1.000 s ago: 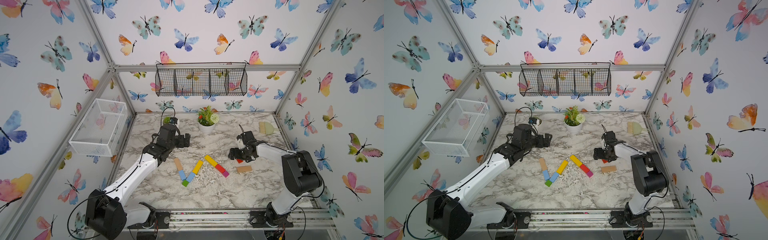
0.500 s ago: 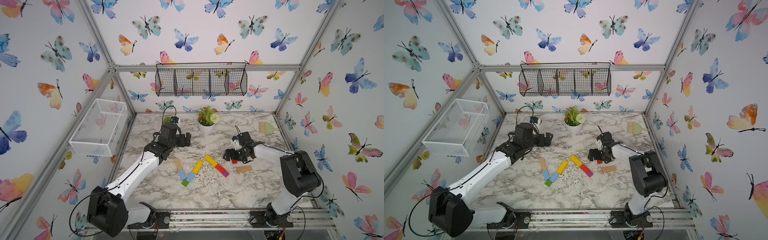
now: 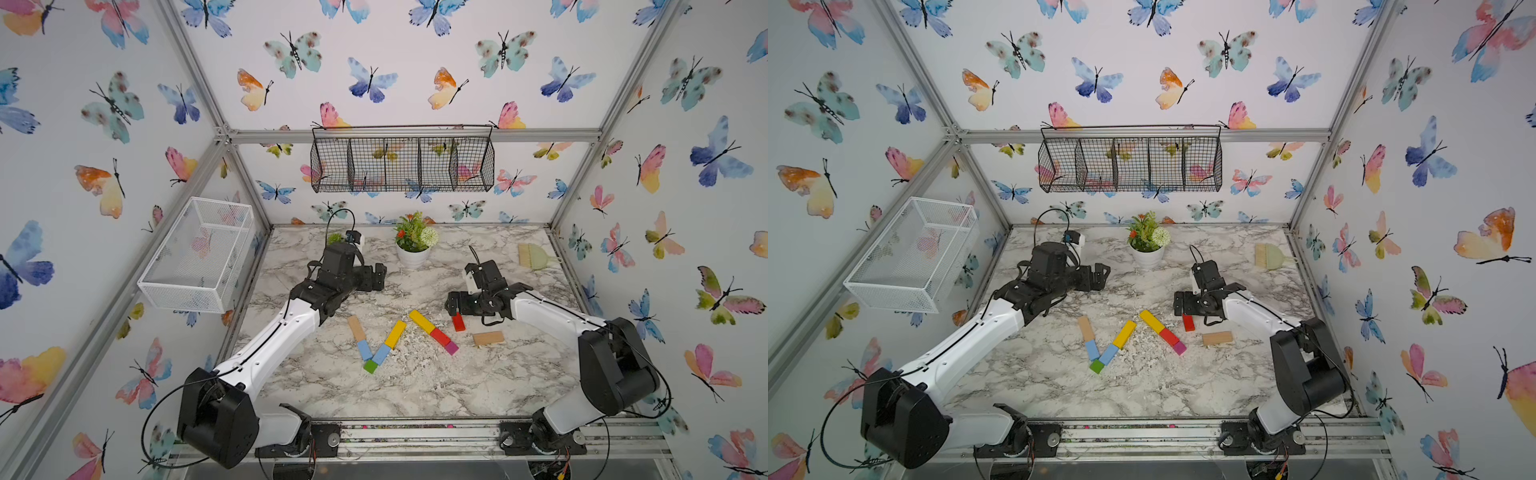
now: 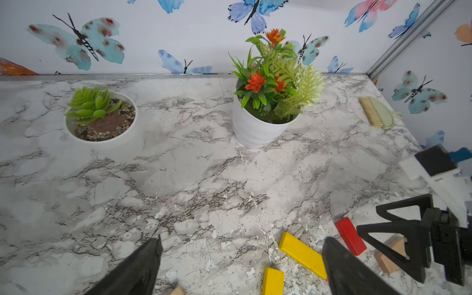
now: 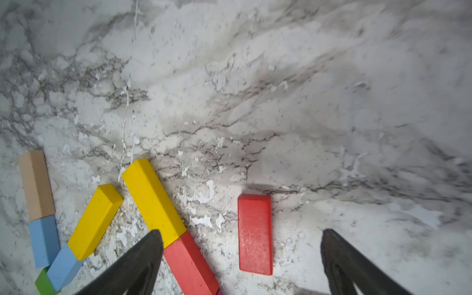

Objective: Assemble the letter v with building blocks
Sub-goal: Assemble the building block at the center of the board.

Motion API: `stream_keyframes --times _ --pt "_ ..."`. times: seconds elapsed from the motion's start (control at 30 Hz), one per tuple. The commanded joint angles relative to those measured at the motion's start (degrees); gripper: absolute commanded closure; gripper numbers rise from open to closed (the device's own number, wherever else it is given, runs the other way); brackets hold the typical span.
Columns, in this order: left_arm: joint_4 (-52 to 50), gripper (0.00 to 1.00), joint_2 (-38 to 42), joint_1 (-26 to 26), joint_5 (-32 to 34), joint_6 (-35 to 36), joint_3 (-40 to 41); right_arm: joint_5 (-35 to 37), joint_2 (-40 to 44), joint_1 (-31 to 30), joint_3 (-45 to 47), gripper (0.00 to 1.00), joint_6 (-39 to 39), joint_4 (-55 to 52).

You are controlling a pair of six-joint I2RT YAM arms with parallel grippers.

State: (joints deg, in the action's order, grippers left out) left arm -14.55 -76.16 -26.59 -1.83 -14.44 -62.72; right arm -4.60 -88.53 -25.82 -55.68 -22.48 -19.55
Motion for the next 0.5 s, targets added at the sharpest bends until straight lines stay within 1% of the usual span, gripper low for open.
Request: stream_keyframes --times 0.0,0.17,0.33,0.47 --pt "-0.9 0.02 -3.2 -1.1 -5.1 -0.4 -3.2 5.7 2.5 2.0 0.3 0.02 -1.4 -0.7" --pt "-5.3 0.01 -11.1 -7.7 -5.3 -2.1 -9.6 4.2 4.6 8.2 1.7 0.02 -1.7 -1.4" --pt "-8.2 0.01 -18.1 -13.5 -7.4 -3.7 -14.5 -2.2 8.5 17.8 6.5 0.02 -3.9 1.4" --pt "-11.0 0.0 -23.5 -19.3 -7.4 -3.4 -18.6 -1.1 12.5 21.9 9.0 0.02 -4.8 3.0"
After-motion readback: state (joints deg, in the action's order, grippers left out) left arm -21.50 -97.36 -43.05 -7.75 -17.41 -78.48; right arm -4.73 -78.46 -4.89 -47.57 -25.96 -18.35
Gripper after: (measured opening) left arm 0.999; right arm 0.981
